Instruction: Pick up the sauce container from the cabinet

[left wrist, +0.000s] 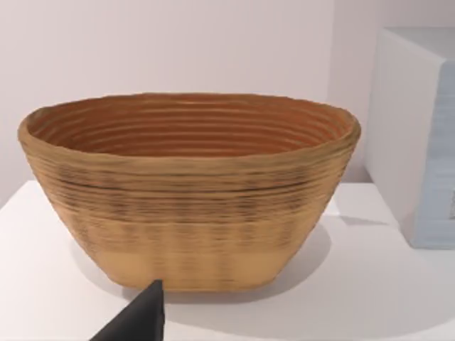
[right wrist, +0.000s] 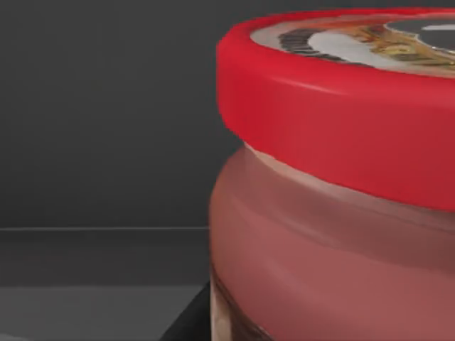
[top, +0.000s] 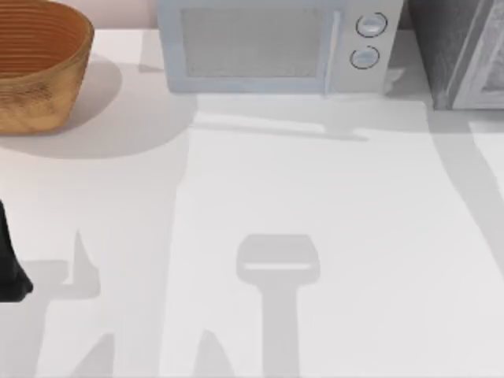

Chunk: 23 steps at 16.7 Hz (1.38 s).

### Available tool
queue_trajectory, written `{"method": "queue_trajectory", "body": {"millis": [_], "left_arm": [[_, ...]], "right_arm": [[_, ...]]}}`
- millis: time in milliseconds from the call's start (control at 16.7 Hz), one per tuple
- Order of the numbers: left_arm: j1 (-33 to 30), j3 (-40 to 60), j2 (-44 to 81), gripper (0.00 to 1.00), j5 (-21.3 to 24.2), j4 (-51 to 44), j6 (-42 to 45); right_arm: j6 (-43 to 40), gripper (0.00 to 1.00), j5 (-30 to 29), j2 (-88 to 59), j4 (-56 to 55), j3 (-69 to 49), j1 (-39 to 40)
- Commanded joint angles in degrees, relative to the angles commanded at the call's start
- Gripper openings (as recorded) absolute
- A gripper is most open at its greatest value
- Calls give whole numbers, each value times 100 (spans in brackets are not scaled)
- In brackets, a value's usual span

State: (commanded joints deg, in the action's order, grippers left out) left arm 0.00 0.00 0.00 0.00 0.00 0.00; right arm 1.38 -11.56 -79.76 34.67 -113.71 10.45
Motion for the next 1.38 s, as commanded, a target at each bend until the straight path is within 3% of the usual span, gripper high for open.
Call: {"method": "queue_trajectory", "body": {"millis": [300, 840, 1080, 1380], "left_arm": [[0, 0, 0, 100, 0, 0, 0], [0, 0, 0, 100, 0, 0, 0], [0, 0, 0, 100, 0, 0, 0], [0, 0, 0, 100, 0, 0, 0]], "right_arm": [[-7, 0, -447, 987, 1264, -283, 451], [-6, 0, -437, 1264, 1221, 15, 412], [-29, 0, -266, 1994, 730, 1228, 222], [-52, 0, 79, 3529, -355, 3979, -111]]}}
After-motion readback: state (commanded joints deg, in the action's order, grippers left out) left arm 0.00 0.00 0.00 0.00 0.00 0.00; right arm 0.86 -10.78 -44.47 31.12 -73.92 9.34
